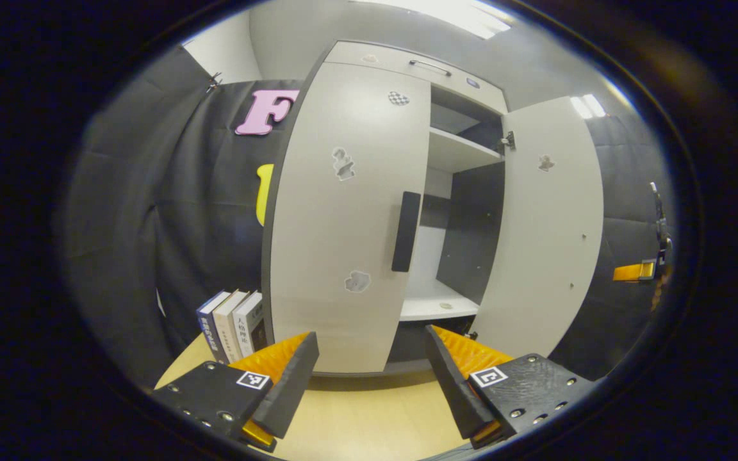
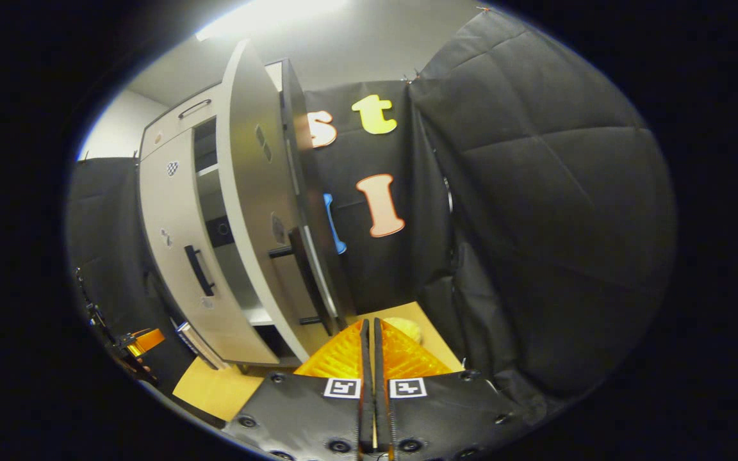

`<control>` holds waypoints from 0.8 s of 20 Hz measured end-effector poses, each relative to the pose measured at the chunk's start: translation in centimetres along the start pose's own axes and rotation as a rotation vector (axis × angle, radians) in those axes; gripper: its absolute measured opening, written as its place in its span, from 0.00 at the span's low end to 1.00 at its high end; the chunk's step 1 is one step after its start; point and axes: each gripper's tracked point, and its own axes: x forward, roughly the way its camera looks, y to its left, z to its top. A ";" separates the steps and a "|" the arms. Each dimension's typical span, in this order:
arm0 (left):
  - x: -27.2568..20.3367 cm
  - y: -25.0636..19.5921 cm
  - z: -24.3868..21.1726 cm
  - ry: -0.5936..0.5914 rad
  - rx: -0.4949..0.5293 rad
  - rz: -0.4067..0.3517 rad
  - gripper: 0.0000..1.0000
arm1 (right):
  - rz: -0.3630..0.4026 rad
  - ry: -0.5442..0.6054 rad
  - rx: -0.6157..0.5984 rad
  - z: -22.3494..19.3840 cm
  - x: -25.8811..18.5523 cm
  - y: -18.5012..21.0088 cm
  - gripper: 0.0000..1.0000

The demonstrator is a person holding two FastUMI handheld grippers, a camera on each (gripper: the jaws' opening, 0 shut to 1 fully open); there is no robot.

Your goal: Open the right door of the double-door shoe cabinet with the right hand, and open the left door with the left hand.

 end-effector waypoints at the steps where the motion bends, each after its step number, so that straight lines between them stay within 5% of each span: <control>1: 0.3 -0.1 0.3 -0.007 0.004 -0.018 0.97 | -0.022 -0.012 -0.009 0.2 -0.5 -0.4 0.07; 2: 0.7 -0.2 0.5 -0.013 0.009 -0.031 0.97 | -0.041 -0.021 -0.017 0.3 -0.5 -0.8 0.11; 6: 2.1 -0.6 2.2 -0.048 0.024 -0.060 0.97 | -0.129 -0.055 -0.063 1.3 -0.2 -2.9 0.75; 7: 2.6 -0.8 2.8 -0.058 0.025 -0.066 0.97 | -0.139 -0.063 -0.054 1.6 0.1 -3.1 0.83; 12: 6.1 -1.5 5.0 -0.083 -0.005 -0.059 0.97 | -0.146 -0.050 -0.043 1.7 1.4 -3.5 0.95; 16: 9.7 -1.9 6.3 -0.094 -0.050 -0.032 0.97 | -0.139 -0.053 -0.041 1.9 3.6 -4.1 0.92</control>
